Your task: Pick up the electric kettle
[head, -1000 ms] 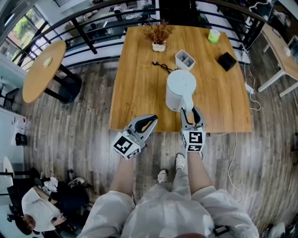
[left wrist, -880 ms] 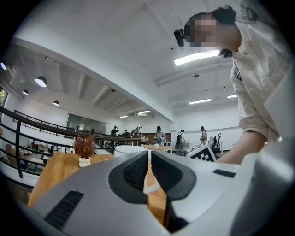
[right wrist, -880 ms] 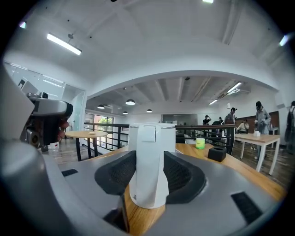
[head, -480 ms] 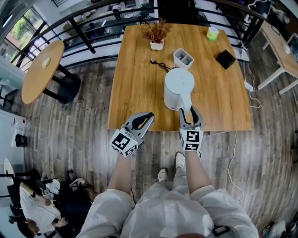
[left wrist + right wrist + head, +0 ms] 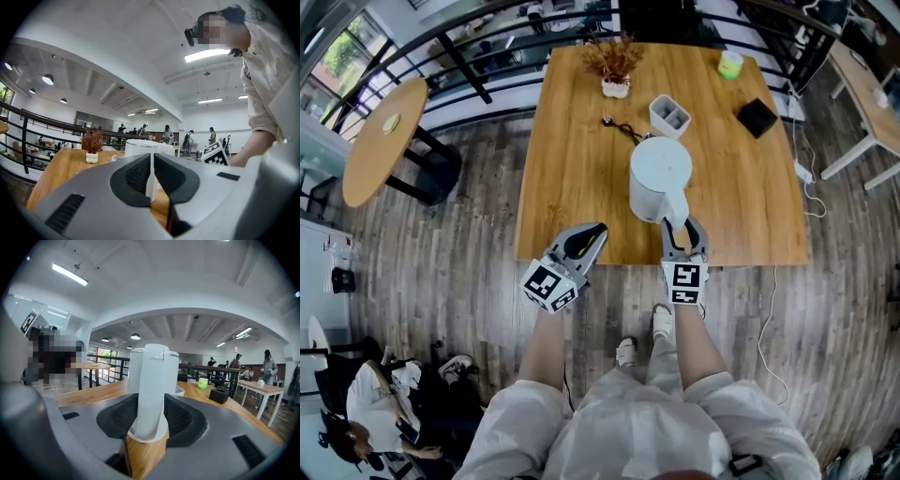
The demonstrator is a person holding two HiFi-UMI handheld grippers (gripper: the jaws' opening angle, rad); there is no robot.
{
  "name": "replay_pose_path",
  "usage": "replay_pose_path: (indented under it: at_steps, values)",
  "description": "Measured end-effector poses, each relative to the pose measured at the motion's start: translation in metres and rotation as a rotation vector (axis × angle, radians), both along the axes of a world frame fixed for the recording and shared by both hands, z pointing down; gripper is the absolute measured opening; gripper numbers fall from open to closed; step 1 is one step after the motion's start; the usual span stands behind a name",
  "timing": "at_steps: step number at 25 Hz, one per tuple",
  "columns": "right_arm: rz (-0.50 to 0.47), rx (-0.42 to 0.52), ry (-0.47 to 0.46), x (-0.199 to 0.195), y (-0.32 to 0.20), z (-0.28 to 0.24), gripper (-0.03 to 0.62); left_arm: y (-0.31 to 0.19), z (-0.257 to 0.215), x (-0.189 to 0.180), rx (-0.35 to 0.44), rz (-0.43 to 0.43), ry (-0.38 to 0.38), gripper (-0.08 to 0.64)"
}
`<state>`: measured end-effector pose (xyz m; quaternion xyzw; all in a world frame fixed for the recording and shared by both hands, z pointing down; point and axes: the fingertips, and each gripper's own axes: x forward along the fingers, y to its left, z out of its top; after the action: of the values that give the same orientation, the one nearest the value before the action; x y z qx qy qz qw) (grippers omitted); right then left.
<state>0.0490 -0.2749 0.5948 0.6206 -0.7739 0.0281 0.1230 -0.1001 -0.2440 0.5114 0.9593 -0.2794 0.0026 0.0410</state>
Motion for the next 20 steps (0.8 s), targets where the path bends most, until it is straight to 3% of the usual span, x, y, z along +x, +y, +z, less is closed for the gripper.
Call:
replay_pose_path:
  at_steps: [4,11,18,20]
  values:
    - [0.052,0.009,0.002,0.030,-0.002,0.001,0.169,0.000,0.004,0.004,-0.015,-0.003,0.010,0.011]
    - [-0.008,0.013,-0.002,0.071,-0.022,0.000,0.169,-0.001,0.009,0.017,-0.026,0.004,0.014,0.011]
    - [-0.183,0.023,-0.044,0.080,-0.047,-0.006,0.169,-0.017,0.018,0.024,-0.045,0.006,0.013,0.011]
    - [-0.270,0.023,-0.043,0.077,-0.051,-0.009,0.169,-0.024,0.017,0.025,-0.051,0.027,0.013,0.047]
